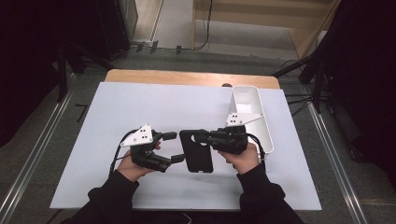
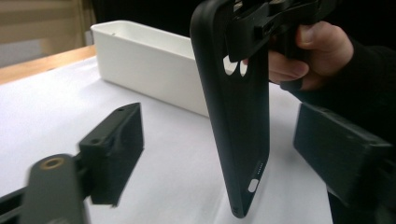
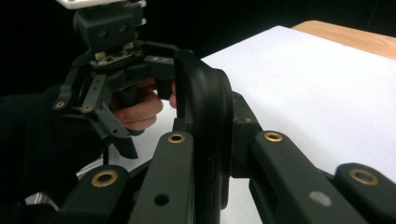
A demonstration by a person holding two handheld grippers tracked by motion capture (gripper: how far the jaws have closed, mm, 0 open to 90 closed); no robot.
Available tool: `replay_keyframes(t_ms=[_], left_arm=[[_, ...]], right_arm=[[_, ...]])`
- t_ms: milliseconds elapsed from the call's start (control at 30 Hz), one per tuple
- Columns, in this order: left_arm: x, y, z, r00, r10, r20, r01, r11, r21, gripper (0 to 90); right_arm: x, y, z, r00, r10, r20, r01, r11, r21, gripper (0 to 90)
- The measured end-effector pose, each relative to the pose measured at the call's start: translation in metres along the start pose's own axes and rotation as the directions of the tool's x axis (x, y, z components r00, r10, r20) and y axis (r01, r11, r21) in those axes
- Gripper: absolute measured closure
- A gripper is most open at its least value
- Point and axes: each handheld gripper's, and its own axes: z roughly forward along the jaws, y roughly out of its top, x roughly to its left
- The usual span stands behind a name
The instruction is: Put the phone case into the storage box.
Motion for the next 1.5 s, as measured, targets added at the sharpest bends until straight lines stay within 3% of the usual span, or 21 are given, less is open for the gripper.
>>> replay_keyframes(t_ms=[100,367,633,800,1033,1167,1500], left_arm=[[0.000,0.000,0.001,0.9998,-0.003,0.020,0.003,1.0000,0.004,17.1],[0.002,0.002,0.002,0.9980,-0.019,0.059,0.019,0.9998,0.007,19.7],[0.007,0.003,0.001,0.9969,-0.027,0.074,0.027,0.9996,0.003,22.5],[0.006,0.004,0.000,0.9967,-0.019,0.079,0.019,0.9998,-0.009,36.9],[0.005,0.005,-0.002,0.9972,-0.021,0.072,0.022,0.9997,-0.010,47.7],[0.006,0.005,-0.002,0.9967,-0.028,0.077,0.029,0.9995,-0.014,59.2],[0.005,0.007,-0.003,0.9969,-0.020,0.076,0.021,0.9996,-0.016,71.5]], right_arm=[[0.002,-0.003,0.001,0.9993,-0.034,-0.016,0.034,0.999,-0.004,80.0],[0.000,-0.010,0.001,0.9960,-0.050,-0.074,0.048,0.999,-0.020,80.1],[-0.003,-0.014,0.009,0.9957,-0.050,-0.078,0.050,0.999,-0.001,80.0],[-0.003,-0.015,0.010,0.9958,-0.047,-0.079,0.047,0.999,0.006,80.0],[-0.005,-0.017,0.012,0.9952,-0.040,-0.089,0.042,0.999,0.017,80.0],[-0.005,-0.017,0.014,0.9949,-0.040,-0.093,0.042,0.999,0.025,80.0],[-0.005,-0.017,0.016,0.9939,-0.032,-0.106,0.036,0.999,0.030,80.0]])
